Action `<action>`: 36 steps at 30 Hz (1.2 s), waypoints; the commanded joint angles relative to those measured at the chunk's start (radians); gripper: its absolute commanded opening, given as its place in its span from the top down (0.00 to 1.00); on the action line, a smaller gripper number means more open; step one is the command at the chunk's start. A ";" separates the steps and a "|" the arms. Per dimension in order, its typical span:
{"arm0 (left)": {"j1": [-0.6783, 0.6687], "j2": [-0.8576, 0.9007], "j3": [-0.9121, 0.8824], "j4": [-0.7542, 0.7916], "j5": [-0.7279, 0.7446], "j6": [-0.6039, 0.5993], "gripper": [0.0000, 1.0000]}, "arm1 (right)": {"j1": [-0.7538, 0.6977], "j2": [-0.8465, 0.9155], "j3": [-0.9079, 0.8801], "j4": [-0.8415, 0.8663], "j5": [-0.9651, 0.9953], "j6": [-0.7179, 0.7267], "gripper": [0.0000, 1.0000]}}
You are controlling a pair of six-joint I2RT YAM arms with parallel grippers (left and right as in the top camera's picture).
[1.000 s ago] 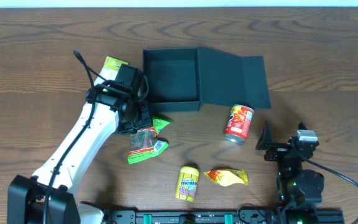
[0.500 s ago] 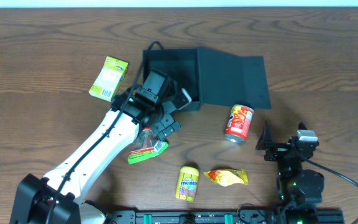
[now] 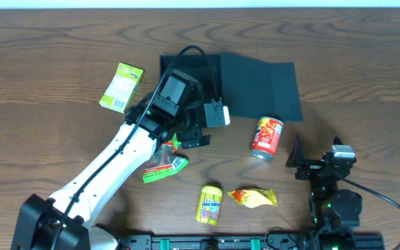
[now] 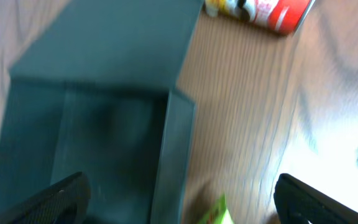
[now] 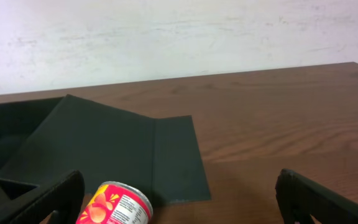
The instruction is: Pack container
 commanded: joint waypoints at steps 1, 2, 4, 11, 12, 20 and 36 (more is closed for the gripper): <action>0.000 0.010 0.024 0.019 0.080 0.043 0.05 | 0.008 -0.002 -0.002 -0.005 0.000 0.007 0.01; 0.000 0.017 0.024 0.023 0.073 0.045 0.05 | 0.008 -0.002 -0.002 -0.005 0.000 0.007 0.01; 0.000 0.040 0.024 0.022 0.073 0.063 0.05 | 0.008 -0.002 -0.002 -0.005 0.000 0.007 0.01; 0.000 0.169 0.024 0.051 0.068 0.090 0.05 | 0.008 -0.002 -0.002 -0.005 0.000 0.007 0.01; 0.000 0.183 0.024 0.066 0.068 0.085 0.05 | 0.008 -0.002 -0.002 -0.005 0.000 0.007 0.01; 0.000 0.244 0.024 0.135 0.027 0.010 0.21 | 0.008 -0.002 -0.002 -0.005 0.000 0.007 0.01; 0.000 0.247 0.024 0.127 0.025 -0.012 0.56 | 0.008 -0.002 -0.002 -0.005 0.000 0.007 0.01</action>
